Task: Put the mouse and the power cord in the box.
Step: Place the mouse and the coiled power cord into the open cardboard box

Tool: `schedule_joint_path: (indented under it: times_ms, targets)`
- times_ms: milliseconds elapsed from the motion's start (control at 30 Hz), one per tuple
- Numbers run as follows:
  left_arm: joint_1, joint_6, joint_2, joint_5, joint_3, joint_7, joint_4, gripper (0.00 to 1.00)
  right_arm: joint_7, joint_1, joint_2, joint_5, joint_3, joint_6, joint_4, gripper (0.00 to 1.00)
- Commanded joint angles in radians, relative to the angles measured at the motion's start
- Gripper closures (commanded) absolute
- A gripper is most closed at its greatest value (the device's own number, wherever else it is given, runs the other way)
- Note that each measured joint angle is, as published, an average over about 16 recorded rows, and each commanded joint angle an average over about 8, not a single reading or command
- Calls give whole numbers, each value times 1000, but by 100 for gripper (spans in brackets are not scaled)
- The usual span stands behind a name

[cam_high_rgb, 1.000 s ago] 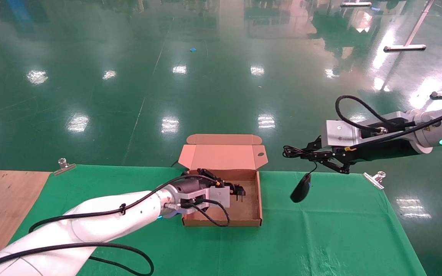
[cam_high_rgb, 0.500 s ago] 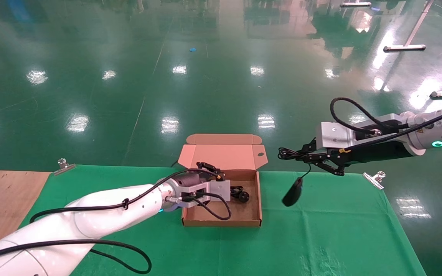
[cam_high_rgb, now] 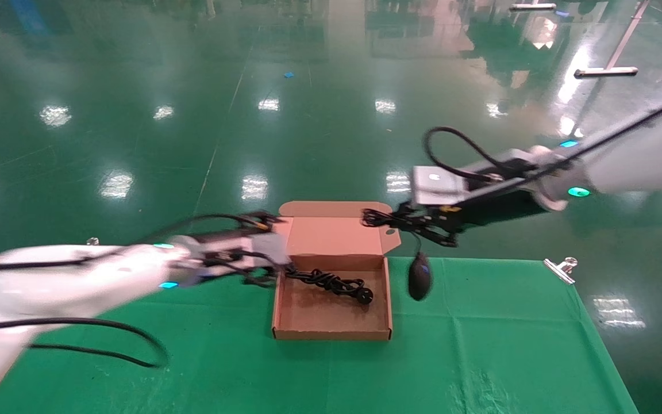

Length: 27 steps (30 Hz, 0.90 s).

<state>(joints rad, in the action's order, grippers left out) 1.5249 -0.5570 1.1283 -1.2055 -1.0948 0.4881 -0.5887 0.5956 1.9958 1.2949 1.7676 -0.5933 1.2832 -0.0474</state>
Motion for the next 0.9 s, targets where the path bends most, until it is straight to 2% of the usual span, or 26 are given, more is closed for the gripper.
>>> schedule_joint_path:
  times_ms: [33, 167, 367, 467, 600, 800, 833, 900]
  targets:
    - [2, -45, -67, 43, 32, 25, -27, 0, -8, 5, 34, 3, -1, -15, 5, 100]
    - [-27, -87, -184, 101, 77, 57, -78, 0, -46, -38, 73, 5, -20, -38, -80, 100]
    - [-86, -113, -321, 172, 129, 86, -129, 0, -185, -158, 87, -34, -122, -106, -332, 100]
    - [-118, -109, -364, 200, 151, 106, -143, 0, -263, -215, 88, -73, -205, -187, -453, 100]
    - [-149, -100, -390, 224, 171, 135, -155, 0, -341, -275, 86, -123, -324, -331, -565, 100]
    - [-164, -99, -394, 240, 184, 157, -159, 0, -415, -325, 82, -156, -484, -508, -603, 100]
    - [-164, -99, -394, 241, 185, 159, -158, 0, -425, -329, 81, -159, -506, -526, -600, 96]
    - [-166, -100, -395, 243, 186, 162, -158, 0, -439, -335, 81, -164, -542, -553, -595, 71]
